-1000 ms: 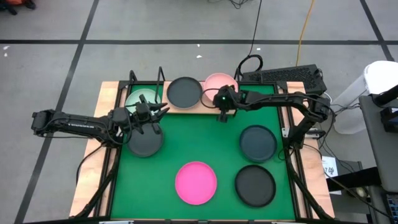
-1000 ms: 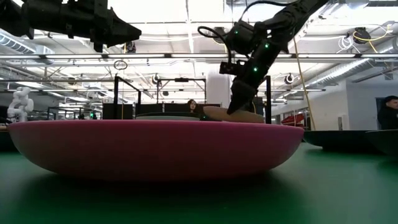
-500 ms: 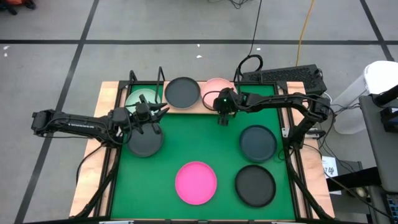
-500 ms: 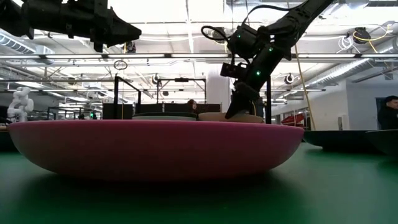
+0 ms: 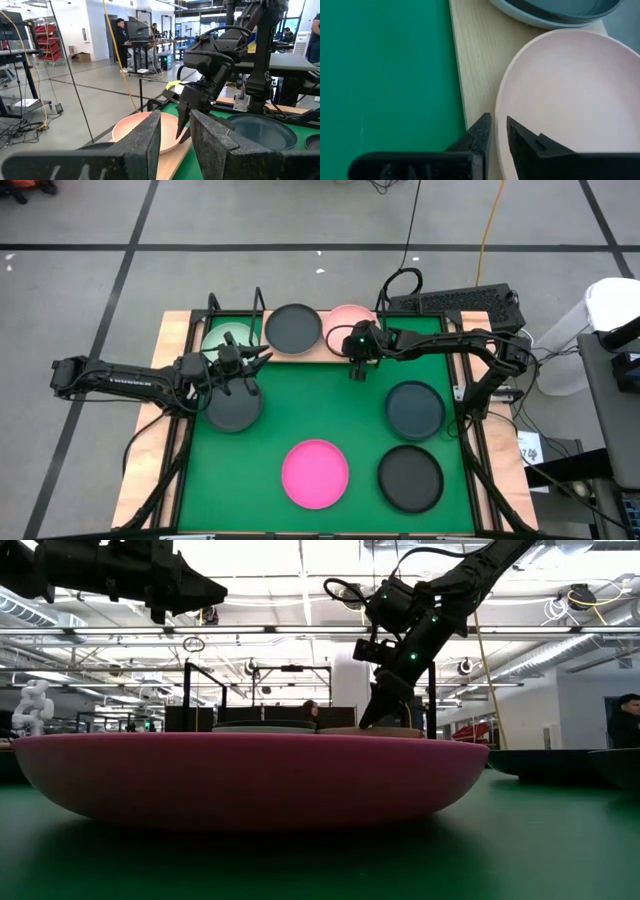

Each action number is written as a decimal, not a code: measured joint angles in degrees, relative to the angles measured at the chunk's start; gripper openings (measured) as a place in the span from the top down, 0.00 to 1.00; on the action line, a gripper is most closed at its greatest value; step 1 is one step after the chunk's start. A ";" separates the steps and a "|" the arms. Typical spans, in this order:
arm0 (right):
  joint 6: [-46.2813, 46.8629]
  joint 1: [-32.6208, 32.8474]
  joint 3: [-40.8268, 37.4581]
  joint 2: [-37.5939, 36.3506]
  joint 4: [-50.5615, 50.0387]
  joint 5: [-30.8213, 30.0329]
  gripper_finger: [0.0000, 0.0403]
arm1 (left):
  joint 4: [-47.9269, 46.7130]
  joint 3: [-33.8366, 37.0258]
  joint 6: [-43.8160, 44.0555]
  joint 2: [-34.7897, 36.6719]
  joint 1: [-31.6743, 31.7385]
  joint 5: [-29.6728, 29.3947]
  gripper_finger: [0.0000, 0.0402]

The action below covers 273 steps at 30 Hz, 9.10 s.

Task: Place and stack plates onto a shelf
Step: Put the light orange plate on the shelf, then adjust the shelf, then stack the left black plate on top of the light orange plate on the shelf, then stack the dark blue plate on top of the left black plate on the shelf

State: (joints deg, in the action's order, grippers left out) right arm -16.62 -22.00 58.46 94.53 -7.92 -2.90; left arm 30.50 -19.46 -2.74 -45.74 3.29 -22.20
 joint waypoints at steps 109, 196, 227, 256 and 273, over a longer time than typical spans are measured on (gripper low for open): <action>-1.69 25.49 -25.24 -44.62 20.98 -6.31 0.84 | -86.74 -28.33 55.66 -26.59 -26.76 13.16 0.72; -0.66 25.49 -25.24 -44.60 20.74 -6.29 0.84 | -61.97 -53.59 -21.35 -38.16 -1.57 3.30 0.98; 1.17 25.49 -25.24 -50.75 33.45 -6.11 0.84 | -23.18 -53.57 -45.66 -63.43 18.26 29.89 0.95; 0.96 25.49 -25.24 -50.70 33.40 -6.29 0.84 | -24.30 -53.57 -45.59 -63.78 18.60 28.61 0.93; 2.25 25.49 -25.24 -50.70 33.40 -6.30 0.84 | -22.16 -53.59 -44.95 -63.78 17.59 26.64 0.73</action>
State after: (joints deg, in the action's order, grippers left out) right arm -14.37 3.49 33.21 43.83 25.47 -9.20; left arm 8.34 -73.06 -47.69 -109.51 20.88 4.45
